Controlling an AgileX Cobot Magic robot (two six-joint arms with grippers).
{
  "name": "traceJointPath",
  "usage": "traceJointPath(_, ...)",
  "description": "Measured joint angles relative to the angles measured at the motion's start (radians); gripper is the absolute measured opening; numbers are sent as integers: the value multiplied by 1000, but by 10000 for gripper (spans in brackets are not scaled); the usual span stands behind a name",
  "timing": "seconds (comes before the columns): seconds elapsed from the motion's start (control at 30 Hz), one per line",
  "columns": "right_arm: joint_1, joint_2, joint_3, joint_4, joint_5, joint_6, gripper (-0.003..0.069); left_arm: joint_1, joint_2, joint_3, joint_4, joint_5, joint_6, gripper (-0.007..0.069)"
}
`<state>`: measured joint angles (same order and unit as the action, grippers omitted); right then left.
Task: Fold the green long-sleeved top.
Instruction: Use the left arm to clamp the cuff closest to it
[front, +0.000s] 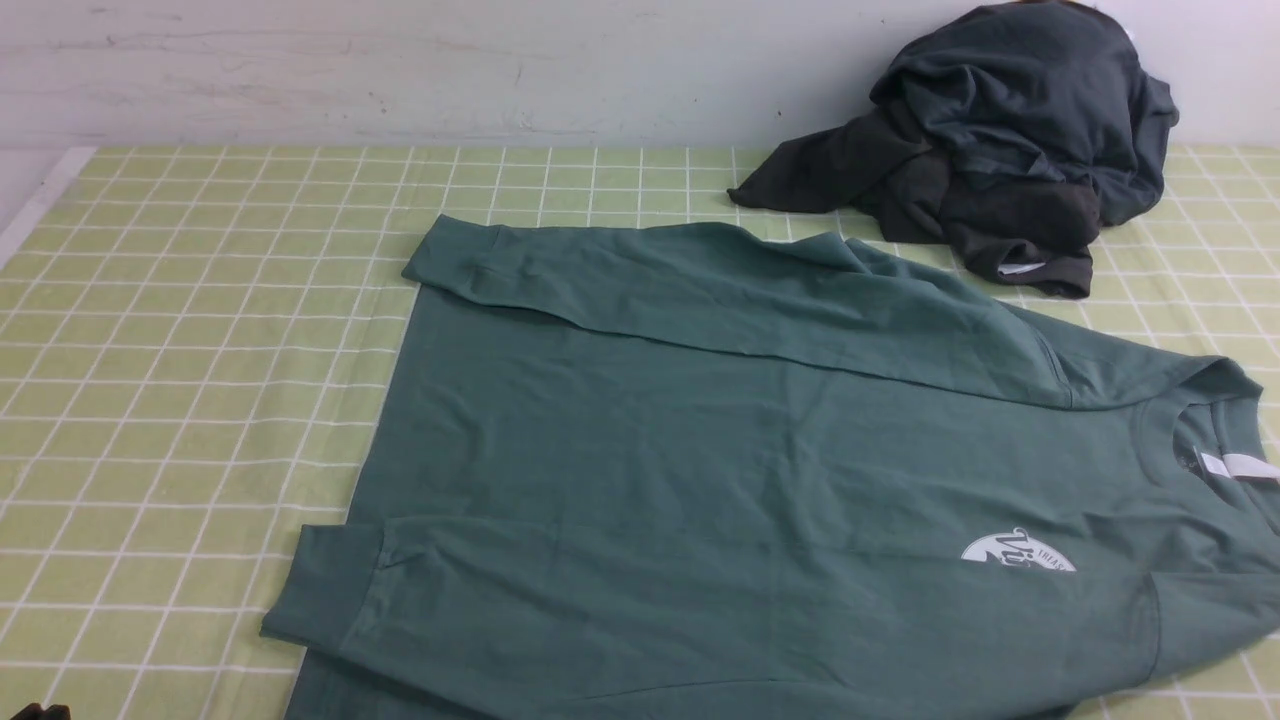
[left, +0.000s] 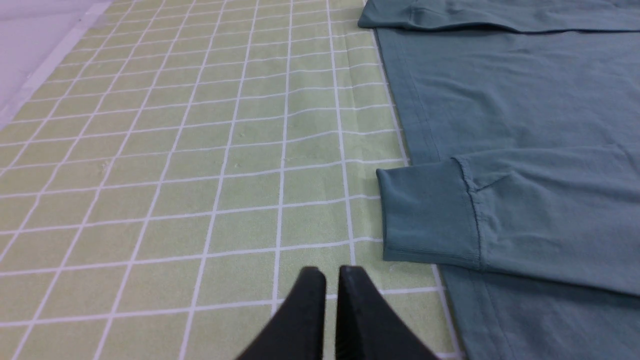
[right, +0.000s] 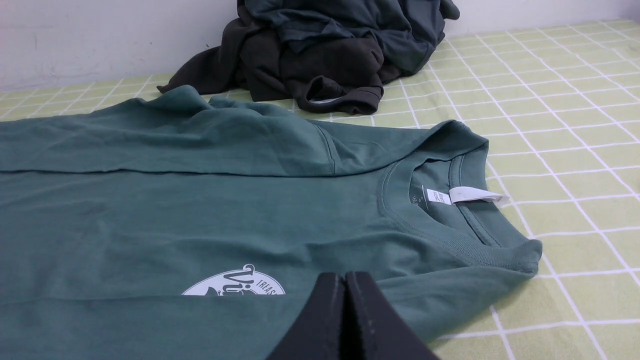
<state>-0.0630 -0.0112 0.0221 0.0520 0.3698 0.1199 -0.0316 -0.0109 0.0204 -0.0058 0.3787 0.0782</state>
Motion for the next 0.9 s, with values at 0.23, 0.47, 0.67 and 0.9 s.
traceJointPath(0.23, 0, 0, 0, 3, 0, 7, -12, 0, 0, 2, 6, -11, 1, 27)
traceJointPath(0.47, 0, 0, 0, 3, -3, 8, -12, 0, 0, 2, 6, -13, 2, 27)
traceJointPath(0.67, 0, 0, 6, 51, -242, 8, -12, 0, 0, 11, -3, -212, 1, 27)
traceJointPath(0.9, 0, 0, 6, 56, -738, 22, -12, 0, 0, 11, -7, -648, -4, 27)
